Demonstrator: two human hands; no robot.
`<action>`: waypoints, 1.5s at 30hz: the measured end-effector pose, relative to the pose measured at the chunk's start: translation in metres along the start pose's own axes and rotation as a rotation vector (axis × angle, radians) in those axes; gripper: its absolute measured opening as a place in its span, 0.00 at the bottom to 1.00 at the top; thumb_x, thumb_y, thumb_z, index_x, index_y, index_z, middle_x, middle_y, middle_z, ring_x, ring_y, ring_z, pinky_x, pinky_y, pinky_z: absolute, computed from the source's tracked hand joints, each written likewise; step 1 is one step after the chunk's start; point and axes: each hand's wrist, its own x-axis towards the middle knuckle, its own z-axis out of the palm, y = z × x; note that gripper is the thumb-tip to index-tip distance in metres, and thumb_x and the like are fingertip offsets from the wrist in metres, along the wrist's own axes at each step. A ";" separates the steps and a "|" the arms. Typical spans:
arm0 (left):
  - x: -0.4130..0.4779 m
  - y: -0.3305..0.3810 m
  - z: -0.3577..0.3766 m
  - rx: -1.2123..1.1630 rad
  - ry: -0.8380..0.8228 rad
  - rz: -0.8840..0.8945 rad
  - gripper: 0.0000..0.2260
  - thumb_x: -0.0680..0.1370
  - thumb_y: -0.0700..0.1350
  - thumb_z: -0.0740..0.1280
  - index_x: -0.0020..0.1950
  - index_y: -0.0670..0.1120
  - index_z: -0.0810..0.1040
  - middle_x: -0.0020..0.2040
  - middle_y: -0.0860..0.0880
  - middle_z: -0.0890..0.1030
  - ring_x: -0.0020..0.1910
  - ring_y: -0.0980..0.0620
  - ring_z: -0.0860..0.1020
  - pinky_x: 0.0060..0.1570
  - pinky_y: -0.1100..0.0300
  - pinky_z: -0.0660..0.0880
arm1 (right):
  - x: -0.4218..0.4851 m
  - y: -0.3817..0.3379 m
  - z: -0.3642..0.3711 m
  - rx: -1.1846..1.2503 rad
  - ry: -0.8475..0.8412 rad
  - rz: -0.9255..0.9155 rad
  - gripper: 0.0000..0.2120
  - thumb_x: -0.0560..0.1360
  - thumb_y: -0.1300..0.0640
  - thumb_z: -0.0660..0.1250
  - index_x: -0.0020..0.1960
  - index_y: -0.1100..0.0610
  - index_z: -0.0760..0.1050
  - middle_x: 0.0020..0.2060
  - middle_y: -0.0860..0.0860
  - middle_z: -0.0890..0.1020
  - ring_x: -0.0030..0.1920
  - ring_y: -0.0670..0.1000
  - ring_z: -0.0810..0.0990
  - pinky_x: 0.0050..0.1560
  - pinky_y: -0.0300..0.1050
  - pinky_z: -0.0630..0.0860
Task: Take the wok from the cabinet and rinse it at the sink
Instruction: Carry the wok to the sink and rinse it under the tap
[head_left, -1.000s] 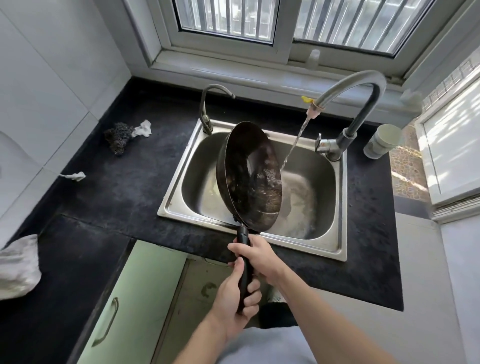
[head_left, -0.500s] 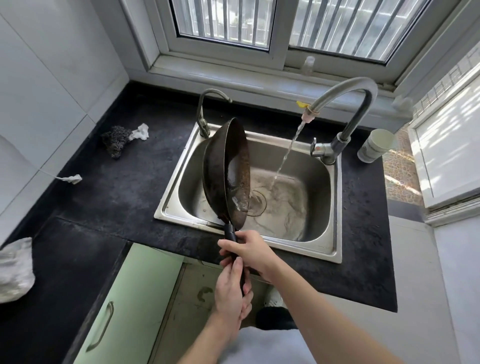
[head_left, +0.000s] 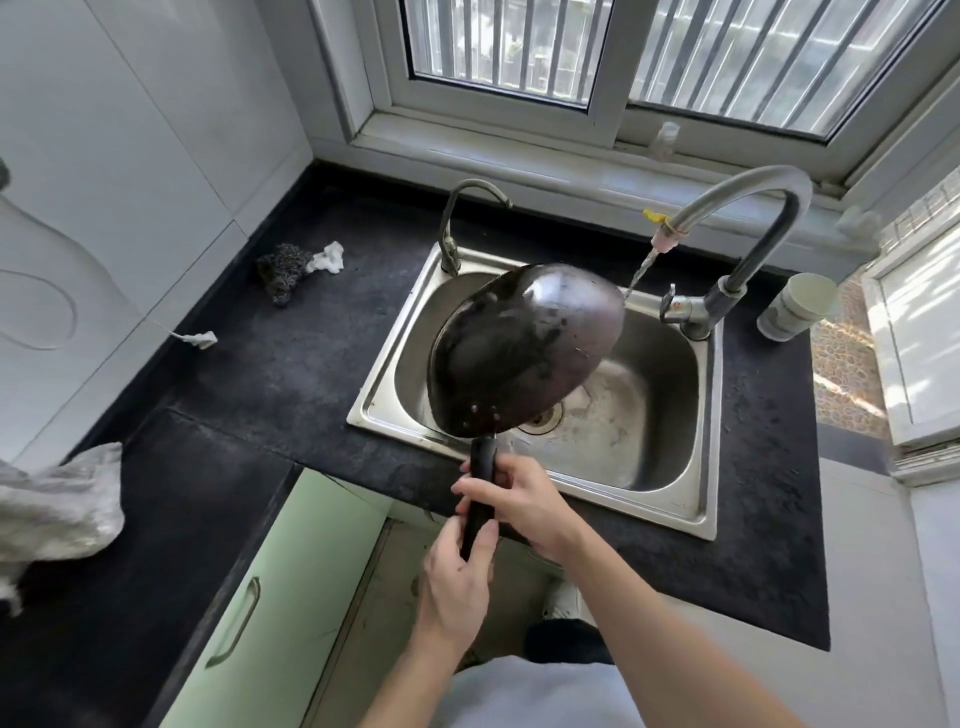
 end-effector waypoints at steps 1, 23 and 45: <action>-0.001 0.003 -0.001 -0.089 -0.044 -0.062 0.10 0.80 0.51 0.65 0.51 0.45 0.77 0.31 0.53 0.76 0.29 0.51 0.75 0.29 0.58 0.72 | -0.001 0.002 -0.002 0.020 -0.008 -0.006 0.16 0.76 0.62 0.73 0.58 0.70 0.76 0.43 0.59 0.83 0.44 0.56 0.85 0.48 0.50 0.83; -0.005 0.012 0.023 -0.196 -0.259 -0.234 0.12 0.83 0.49 0.61 0.47 0.41 0.73 0.30 0.46 0.73 0.17 0.51 0.66 0.17 0.63 0.63 | -0.004 0.025 -0.005 0.160 0.207 -0.002 0.13 0.79 0.58 0.70 0.38 0.60 0.73 0.29 0.53 0.75 0.28 0.50 0.74 0.41 0.50 0.81; 0.032 0.032 0.078 0.058 -0.223 -0.162 0.13 0.82 0.52 0.61 0.48 0.43 0.76 0.30 0.45 0.77 0.19 0.53 0.71 0.21 0.60 0.68 | 0.010 0.019 -0.069 0.304 0.283 0.018 0.14 0.79 0.62 0.69 0.34 0.58 0.74 0.28 0.53 0.75 0.26 0.49 0.74 0.37 0.49 0.81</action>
